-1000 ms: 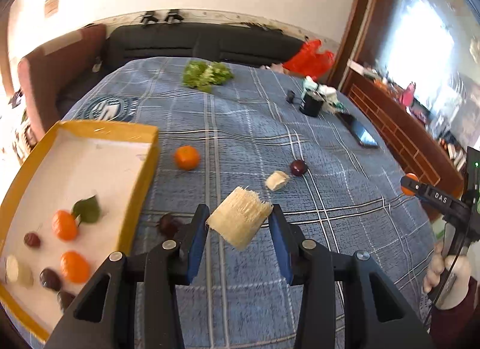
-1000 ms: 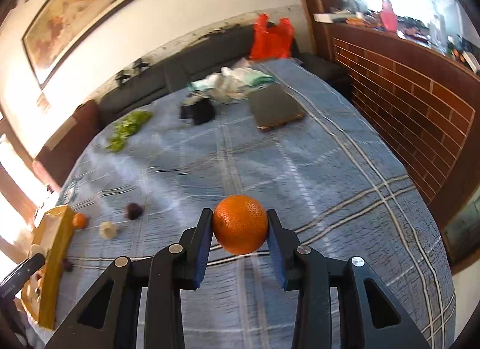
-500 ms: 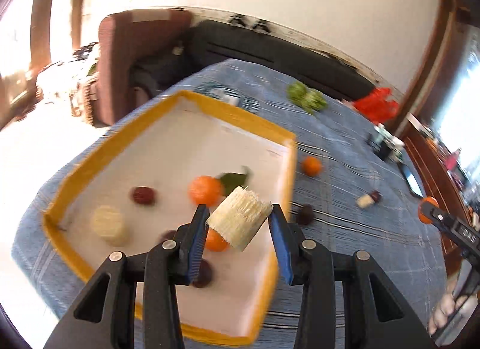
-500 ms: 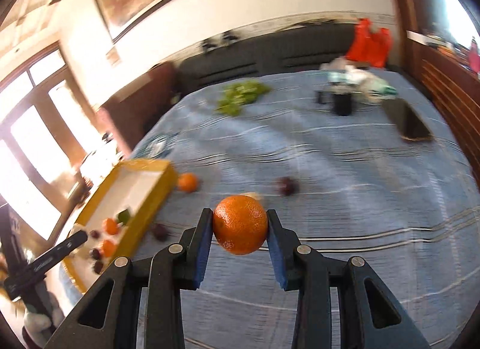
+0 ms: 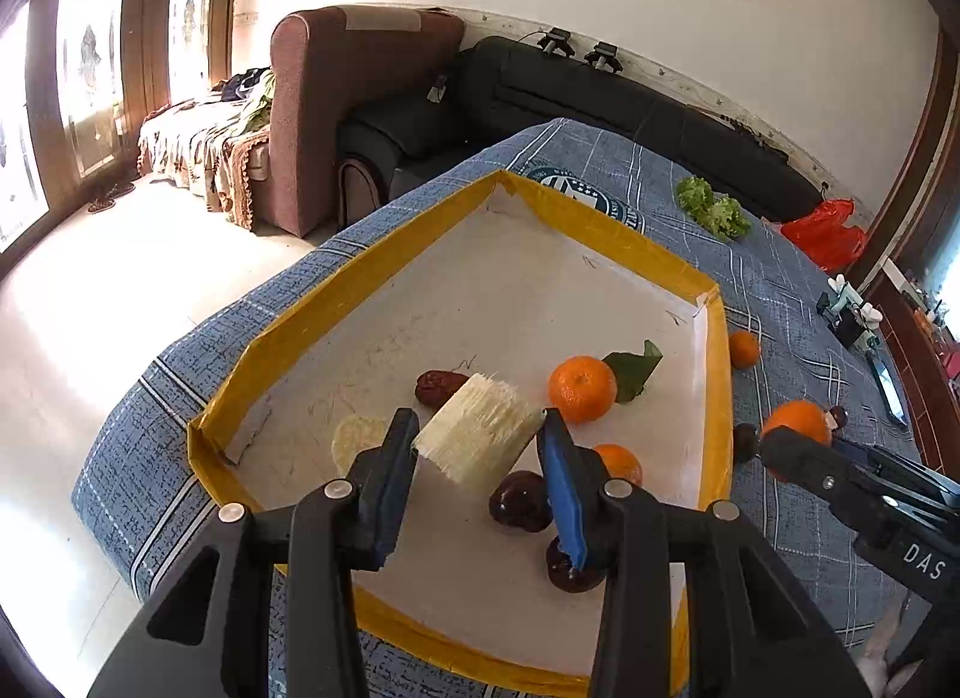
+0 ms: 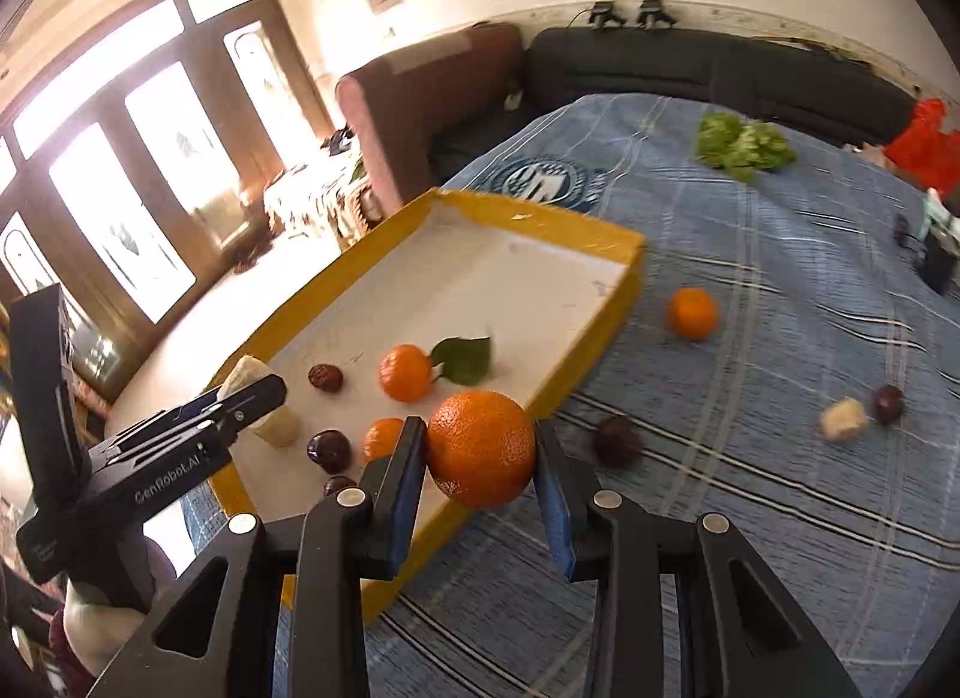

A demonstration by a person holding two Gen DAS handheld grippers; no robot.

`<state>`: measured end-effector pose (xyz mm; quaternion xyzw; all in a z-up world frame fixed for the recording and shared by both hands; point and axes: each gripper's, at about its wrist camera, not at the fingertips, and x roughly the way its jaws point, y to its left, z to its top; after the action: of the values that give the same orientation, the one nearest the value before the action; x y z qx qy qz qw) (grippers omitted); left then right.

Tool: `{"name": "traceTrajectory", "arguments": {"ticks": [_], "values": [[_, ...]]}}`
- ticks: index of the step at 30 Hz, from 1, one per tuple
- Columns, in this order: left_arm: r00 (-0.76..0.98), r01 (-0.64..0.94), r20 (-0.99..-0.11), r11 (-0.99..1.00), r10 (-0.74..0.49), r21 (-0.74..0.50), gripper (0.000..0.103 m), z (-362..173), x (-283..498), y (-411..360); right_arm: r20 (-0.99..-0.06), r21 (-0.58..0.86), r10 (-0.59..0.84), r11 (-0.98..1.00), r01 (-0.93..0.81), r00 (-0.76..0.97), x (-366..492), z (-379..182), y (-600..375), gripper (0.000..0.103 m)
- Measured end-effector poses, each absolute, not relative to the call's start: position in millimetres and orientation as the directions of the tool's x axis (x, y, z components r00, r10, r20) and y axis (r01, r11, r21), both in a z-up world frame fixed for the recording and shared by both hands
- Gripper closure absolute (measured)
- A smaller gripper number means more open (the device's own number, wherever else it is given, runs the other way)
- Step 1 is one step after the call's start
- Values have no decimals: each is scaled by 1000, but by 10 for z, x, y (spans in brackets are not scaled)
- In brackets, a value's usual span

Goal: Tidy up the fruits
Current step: 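Carry chunk and mandarin into the yellow tray and open both tools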

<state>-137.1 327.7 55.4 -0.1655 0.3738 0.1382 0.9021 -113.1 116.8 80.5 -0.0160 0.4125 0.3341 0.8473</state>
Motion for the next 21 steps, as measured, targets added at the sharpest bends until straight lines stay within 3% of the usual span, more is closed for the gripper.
{"name": "traceTrajectory", "arguments": {"ticks": [21], "values": [[669,-360,-731,919,134,-160,63,488,-1369,3265,-790,143,447,799,-584,419,-658,467,1784,64]]}}
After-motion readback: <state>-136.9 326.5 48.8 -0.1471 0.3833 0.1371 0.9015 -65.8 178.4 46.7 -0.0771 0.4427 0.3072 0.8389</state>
